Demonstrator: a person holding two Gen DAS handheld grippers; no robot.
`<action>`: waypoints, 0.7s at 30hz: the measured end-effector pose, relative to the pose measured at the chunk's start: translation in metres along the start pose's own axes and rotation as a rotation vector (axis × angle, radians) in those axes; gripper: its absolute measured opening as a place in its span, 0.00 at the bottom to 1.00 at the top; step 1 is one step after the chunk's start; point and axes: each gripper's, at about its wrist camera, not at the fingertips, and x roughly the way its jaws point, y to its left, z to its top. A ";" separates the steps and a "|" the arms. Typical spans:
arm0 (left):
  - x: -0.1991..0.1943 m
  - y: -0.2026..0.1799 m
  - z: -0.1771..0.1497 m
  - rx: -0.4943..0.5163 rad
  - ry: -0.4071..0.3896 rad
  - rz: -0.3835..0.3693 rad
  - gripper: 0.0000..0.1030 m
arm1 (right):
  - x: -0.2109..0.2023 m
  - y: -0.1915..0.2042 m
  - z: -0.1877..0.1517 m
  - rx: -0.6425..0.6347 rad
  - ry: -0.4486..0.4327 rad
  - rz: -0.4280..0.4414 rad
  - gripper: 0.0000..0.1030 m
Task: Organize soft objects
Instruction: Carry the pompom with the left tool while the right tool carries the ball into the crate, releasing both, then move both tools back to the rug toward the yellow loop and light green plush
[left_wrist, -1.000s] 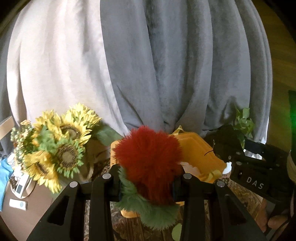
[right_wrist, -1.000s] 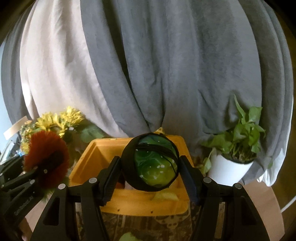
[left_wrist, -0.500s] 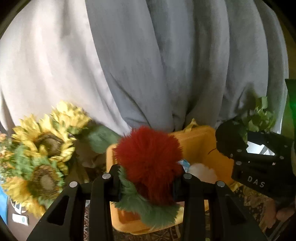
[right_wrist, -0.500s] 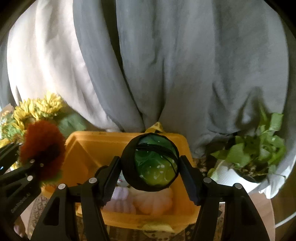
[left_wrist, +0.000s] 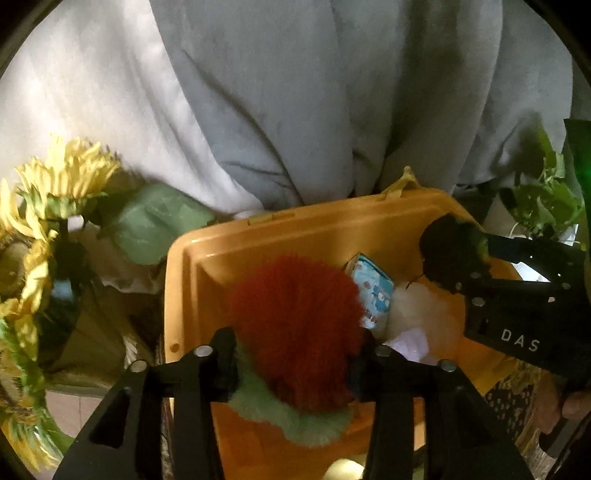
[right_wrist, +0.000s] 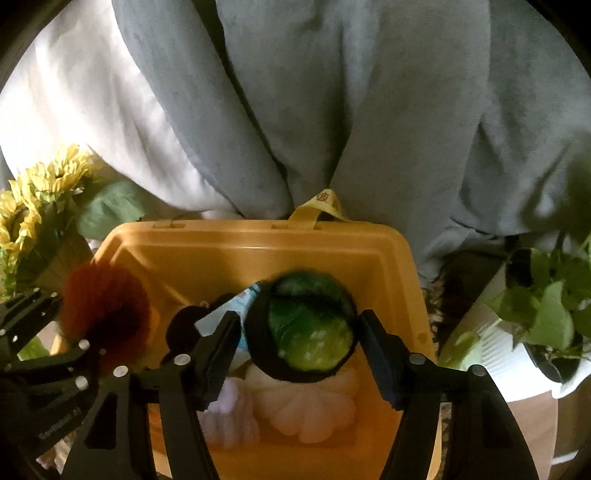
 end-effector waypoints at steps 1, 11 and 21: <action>0.001 -0.001 0.000 -0.002 0.003 -0.001 0.62 | 0.000 -0.001 0.001 -0.001 -0.003 0.001 0.73; -0.024 -0.005 0.001 -0.011 -0.064 0.024 0.75 | -0.040 -0.004 0.001 0.035 -0.107 -0.029 0.79; -0.090 -0.007 -0.013 -0.003 -0.191 0.056 0.78 | -0.108 0.007 -0.010 0.057 -0.254 -0.052 0.79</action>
